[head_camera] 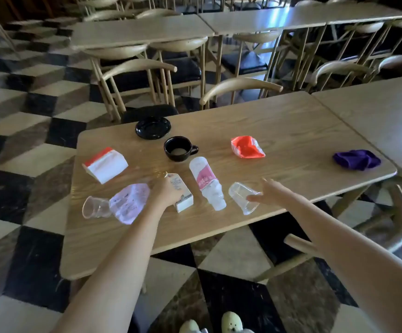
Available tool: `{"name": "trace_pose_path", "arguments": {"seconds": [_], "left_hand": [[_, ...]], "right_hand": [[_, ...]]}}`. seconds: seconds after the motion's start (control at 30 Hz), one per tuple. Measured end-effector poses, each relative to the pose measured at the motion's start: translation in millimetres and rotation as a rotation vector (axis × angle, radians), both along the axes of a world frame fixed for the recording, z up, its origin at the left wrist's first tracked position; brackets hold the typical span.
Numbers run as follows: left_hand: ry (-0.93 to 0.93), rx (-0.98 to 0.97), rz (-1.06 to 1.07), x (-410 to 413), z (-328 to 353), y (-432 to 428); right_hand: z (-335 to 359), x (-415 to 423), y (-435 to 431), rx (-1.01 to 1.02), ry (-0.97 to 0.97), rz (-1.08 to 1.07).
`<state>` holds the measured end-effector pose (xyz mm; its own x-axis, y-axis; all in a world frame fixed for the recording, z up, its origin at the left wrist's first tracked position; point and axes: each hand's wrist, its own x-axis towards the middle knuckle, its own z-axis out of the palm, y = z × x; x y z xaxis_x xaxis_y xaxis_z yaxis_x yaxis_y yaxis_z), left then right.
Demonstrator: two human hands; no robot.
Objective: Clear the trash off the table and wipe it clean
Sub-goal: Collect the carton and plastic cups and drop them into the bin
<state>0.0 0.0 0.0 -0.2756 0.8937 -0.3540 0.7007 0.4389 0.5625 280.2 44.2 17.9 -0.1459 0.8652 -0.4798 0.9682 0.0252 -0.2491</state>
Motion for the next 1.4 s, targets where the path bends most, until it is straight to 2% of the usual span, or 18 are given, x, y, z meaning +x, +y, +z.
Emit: {"name": "trace_pose_path", "arguments": {"seconds": [0.13,0.37,0.77,0.83,0.9,1.0,1.1,1.23,1.3,1.4], "left_hand": [[0.038,-0.028,0.182,8,-27,6],[0.031,-0.032,0.270,24,-62,21],[-0.140,-0.083,0.430,21,-74,37],[-0.271,-0.051,0.513,16,-68,36],[-0.503,0.050,0.609,11,-60,32],[-0.801,0.203,0.640,2,-41,15],[-1.052,0.240,0.572,-5,-24,-5],[-1.251,0.284,0.482,-15,-9,-22],[-1.320,0.311,0.476,-19,0,-27],[-1.360,0.343,0.485,-31,12,-37]], "right_hand": [[-22,-14,-13,-0.010,-0.001,-0.079],[-55,-36,-14,0.093,-0.049,-0.133],[-59,-27,-6,0.117,0.088,-0.268],[-52,-26,-3,0.073,0.191,-0.381],[-42,-28,1,0.044,0.297,-0.498],[-16,-41,4,0.068,0.404,-0.548],[15,-72,-3,0.171,0.562,-0.461],[48,-125,-25,0.220,0.736,-0.289],[56,-146,-35,0.250,0.755,-0.184],[63,-163,-47,0.322,0.648,0.006]]}}
